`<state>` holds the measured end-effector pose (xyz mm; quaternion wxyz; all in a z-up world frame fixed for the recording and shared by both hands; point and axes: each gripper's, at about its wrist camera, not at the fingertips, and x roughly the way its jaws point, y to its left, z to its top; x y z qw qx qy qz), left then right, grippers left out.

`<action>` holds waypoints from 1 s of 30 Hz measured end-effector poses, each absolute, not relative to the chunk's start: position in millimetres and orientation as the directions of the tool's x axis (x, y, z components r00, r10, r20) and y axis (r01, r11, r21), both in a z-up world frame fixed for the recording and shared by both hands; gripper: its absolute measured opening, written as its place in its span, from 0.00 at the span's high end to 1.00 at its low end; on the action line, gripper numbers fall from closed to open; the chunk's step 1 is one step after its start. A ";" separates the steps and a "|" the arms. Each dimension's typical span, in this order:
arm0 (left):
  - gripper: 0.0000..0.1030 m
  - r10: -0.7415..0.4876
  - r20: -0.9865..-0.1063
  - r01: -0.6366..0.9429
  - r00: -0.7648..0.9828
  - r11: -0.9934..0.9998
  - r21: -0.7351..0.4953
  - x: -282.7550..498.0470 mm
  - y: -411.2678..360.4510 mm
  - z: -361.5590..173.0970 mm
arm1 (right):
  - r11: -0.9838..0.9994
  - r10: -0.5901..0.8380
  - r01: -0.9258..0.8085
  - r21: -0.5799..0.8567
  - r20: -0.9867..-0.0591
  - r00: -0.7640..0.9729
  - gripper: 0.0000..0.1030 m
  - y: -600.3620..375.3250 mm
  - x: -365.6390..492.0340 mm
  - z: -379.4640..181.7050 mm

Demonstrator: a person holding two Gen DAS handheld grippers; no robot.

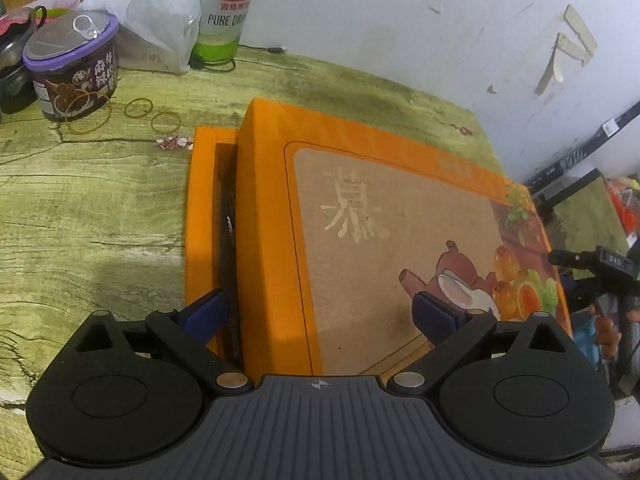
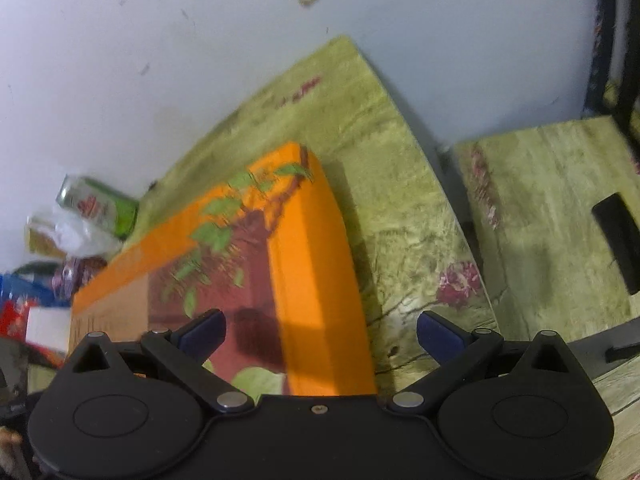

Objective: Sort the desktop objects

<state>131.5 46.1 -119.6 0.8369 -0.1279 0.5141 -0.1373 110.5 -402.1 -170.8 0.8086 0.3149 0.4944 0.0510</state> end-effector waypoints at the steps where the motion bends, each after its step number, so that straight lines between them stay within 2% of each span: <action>1: 0.04 -0.357 -0.828 0.095 0.432 0.931 -0.351 131.9 45.1 -119.6 | 0.791 0.411 0.224 0.570 -0.765 0.496 0.00 -404.4 113.0 -175.2; 5: 0.04 -0.344 -0.834 0.090 0.430 0.936 -0.340 134.1 42.2 -120.4 | 0.718 0.524 0.175 0.673 -0.689 0.501 0.00 -412.8 123.4 -182.7; 10: 0.07 -0.347 -0.832 0.077 0.433 0.934 -0.350 136.1 41.4 -121.2 | 0.671 0.627 0.126 0.731 -0.650 0.430 0.05 -405.9 129.9 -187.4; 12: 0.08 -0.347 -0.830 0.070 0.437 0.933 -0.353 136.7 41.4 -121.1 | 0.671 0.630 0.123 0.731 -0.649 0.427 0.07 -405.4 128.6 -187.1; 19: 0.14 -0.350 -0.818 0.028 0.457 0.925 -0.380 136.7 48.6 -121.7 | 0.642 0.637 0.166 0.748 -0.641 0.428 0.31 -415.0 123.8 -191.2; 30: 0.15 -0.350 -0.791 -0.015 0.502 0.911 -0.413 128.7 61.5 -114.1 | 0.687 0.596 0.154 0.710 -0.672 0.439 0.33 -403.4 119.8 -168.4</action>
